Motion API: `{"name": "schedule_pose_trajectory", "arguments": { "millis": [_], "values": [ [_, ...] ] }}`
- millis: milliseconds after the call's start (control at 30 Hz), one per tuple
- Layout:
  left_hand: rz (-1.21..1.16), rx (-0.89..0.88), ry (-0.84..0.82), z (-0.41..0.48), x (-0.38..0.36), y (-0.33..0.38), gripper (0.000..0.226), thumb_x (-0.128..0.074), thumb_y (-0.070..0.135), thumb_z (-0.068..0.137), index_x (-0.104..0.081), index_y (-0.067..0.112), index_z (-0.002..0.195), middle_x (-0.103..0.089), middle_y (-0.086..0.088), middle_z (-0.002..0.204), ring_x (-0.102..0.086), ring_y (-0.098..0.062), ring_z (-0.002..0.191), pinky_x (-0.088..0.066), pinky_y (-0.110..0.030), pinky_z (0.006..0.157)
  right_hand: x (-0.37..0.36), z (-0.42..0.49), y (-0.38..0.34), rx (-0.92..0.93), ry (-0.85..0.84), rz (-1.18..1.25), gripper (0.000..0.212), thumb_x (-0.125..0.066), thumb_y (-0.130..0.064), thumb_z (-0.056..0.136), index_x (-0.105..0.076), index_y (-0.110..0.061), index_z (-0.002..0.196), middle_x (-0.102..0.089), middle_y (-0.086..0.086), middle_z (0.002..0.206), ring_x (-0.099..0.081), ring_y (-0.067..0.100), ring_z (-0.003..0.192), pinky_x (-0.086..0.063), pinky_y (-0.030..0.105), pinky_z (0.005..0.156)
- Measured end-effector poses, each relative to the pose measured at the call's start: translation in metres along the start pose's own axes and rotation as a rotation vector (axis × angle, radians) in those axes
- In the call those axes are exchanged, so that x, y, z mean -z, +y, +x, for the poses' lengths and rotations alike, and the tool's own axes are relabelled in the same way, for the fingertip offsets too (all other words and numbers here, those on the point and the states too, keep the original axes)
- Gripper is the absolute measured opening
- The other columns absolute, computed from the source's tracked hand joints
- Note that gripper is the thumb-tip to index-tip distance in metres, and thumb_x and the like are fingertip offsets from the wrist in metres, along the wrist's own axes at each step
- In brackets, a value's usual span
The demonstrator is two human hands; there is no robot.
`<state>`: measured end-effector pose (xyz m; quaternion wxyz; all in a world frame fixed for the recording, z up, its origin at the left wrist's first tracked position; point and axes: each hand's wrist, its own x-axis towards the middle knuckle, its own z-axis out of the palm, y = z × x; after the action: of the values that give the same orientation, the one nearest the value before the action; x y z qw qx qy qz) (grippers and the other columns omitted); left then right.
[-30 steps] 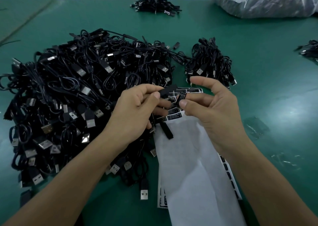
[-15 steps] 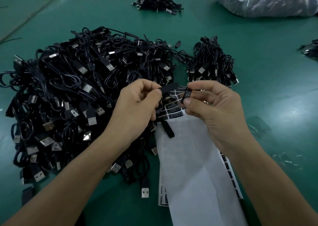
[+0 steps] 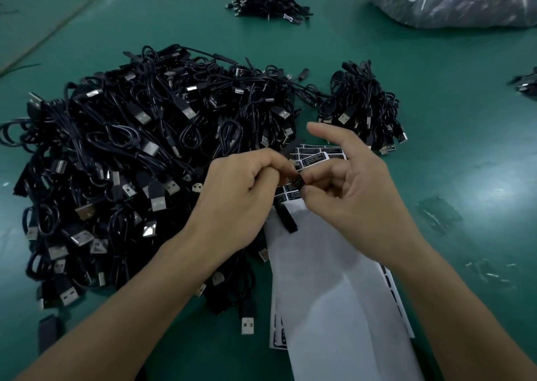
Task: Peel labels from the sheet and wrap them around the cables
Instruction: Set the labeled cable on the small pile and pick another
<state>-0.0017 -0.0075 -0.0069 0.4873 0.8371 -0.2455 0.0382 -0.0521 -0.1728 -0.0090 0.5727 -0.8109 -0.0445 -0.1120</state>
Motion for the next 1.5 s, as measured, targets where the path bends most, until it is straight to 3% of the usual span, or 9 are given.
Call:
{"name": "schedule_pose_trajectory", "arguments": {
  "millis": [67, 167, 267, 400, 500, 667, 833, 1067, 1500],
  "values": [
    [-0.030, -0.005, 0.013, -0.001, -0.001, 0.001, 0.027, -0.050, 0.015, 0.092, -0.075, 0.023, 0.086, -0.070, 0.003, 0.066, -0.063, -0.016, 0.058, -0.048, -0.028, 0.050, 0.000, 0.000, 0.000, 0.021, -0.016, -0.036, 0.073, -0.069, -0.010, 0.080, -0.043, -0.049, 0.136, -0.075, -0.012, 0.086, -0.069, 0.013, 0.072, -0.056, 0.028, 0.065],
    [0.018, -0.065, 0.030, -0.003, -0.002, 0.004, 0.010, -0.070, 0.019, 0.091, -0.074, 0.019, 0.082, -0.064, 0.016, 0.063, -0.055, 0.006, 0.054, -0.038, -0.007, 0.051, 0.000, 0.000, 0.002, 0.074, -0.024, -0.092, 0.073, -0.070, -0.008, 0.081, -0.044, -0.047, 0.137, -0.075, -0.016, 0.087, -0.070, 0.012, 0.073, -0.050, 0.018, 0.061],
    [0.039, -0.054, 0.026, -0.003, -0.003, 0.001, 0.006, -0.075, 0.017, 0.088, -0.074, 0.021, 0.083, -0.065, 0.018, 0.068, -0.053, 0.013, 0.054, -0.036, -0.002, 0.052, 0.000, 0.000, 0.004, 0.103, -0.022, -0.129, 0.074, -0.071, -0.005, 0.082, -0.044, -0.044, 0.139, -0.075, -0.018, 0.086, -0.071, 0.008, 0.076, -0.047, 0.012, 0.061],
    [0.000, -0.003, 0.039, -0.001, -0.003, 0.000, 0.011, -0.073, 0.024, 0.090, -0.072, 0.029, 0.081, -0.067, 0.023, 0.070, -0.057, 0.006, 0.055, -0.039, -0.006, 0.052, 0.000, -0.001, 0.006, 0.074, 0.060, -0.088, 0.072, -0.077, -0.010, 0.080, -0.049, -0.044, 0.137, -0.075, -0.017, 0.093, -0.071, 0.008, 0.077, -0.049, 0.014, 0.062],
    [-0.110, 0.065, 0.079, 0.001, -0.003, 0.000, 0.013, -0.071, 0.026, 0.092, -0.072, 0.028, 0.079, -0.071, 0.013, 0.071, -0.064, -0.004, 0.061, -0.050, -0.015, 0.058, 0.001, -0.001, 0.005, -0.037, 0.135, -0.071, 0.067, -0.086, -0.018, 0.076, -0.055, -0.041, 0.131, -0.071, -0.012, 0.100, -0.071, 0.006, 0.080, -0.051, 0.018, 0.065],
    [-0.377, 0.187, 0.157, 0.006, -0.001, 0.003, 0.016, -0.070, 0.023, 0.093, -0.074, 0.020, 0.077, -0.071, 0.007, 0.066, -0.061, 0.003, 0.060, -0.047, -0.007, 0.061, -0.001, -0.001, 0.002, -0.116, 0.146, -0.065, 0.027, -0.090, -0.031, 0.070, -0.072, -0.032, 0.090, -0.069, -0.013, 0.078, -0.057, 0.000, 0.061, -0.045, 0.014, 0.058],
    [-0.452, 0.223, 0.140, 0.005, -0.002, 0.006, 0.017, -0.070, 0.023, 0.092, -0.074, 0.021, 0.077, -0.073, 0.007, 0.070, -0.065, 0.003, 0.067, -0.049, -0.008, 0.069, -0.011, -0.002, -0.003, -0.123, 0.129, 0.043, 0.007, -0.085, -0.027, 0.078, -0.078, -0.026, 0.077, -0.072, -0.008, 0.067, -0.056, 0.001, 0.057, -0.046, 0.018, 0.056],
    [-0.491, 0.219, 0.091, 0.004, -0.002, 0.007, 0.010, -0.069, 0.019, 0.092, -0.077, 0.015, 0.087, -0.077, 0.002, 0.080, -0.072, -0.004, 0.079, -0.051, -0.010, 0.073, -0.013, -0.002, -0.010, -0.087, 0.225, 0.333, 0.011, -0.074, -0.008, 0.088, -0.075, -0.014, 0.078, -0.060, -0.018, 0.052, -0.052, -0.004, 0.044, -0.038, 0.005, 0.047],
    [-0.554, 0.126, 0.045, 0.002, -0.005, 0.008, 0.005, -0.072, 0.014, 0.086, -0.076, 0.013, 0.088, -0.078, 0.001, 0.083, -0.073, -0.007, 0.080, -0.054, -0.014, 0.074, -0.016, -0.002, -0.012, -0.173, 0.304, 0.383, 0.014, -0.074, -0.009, 0.087, -0.073, -0.015, 0.075, -0.061, -0.015, 0.056, -0.050, -0.002, 0.046, -0.039, 0.008, 0.049]
  ]
}}
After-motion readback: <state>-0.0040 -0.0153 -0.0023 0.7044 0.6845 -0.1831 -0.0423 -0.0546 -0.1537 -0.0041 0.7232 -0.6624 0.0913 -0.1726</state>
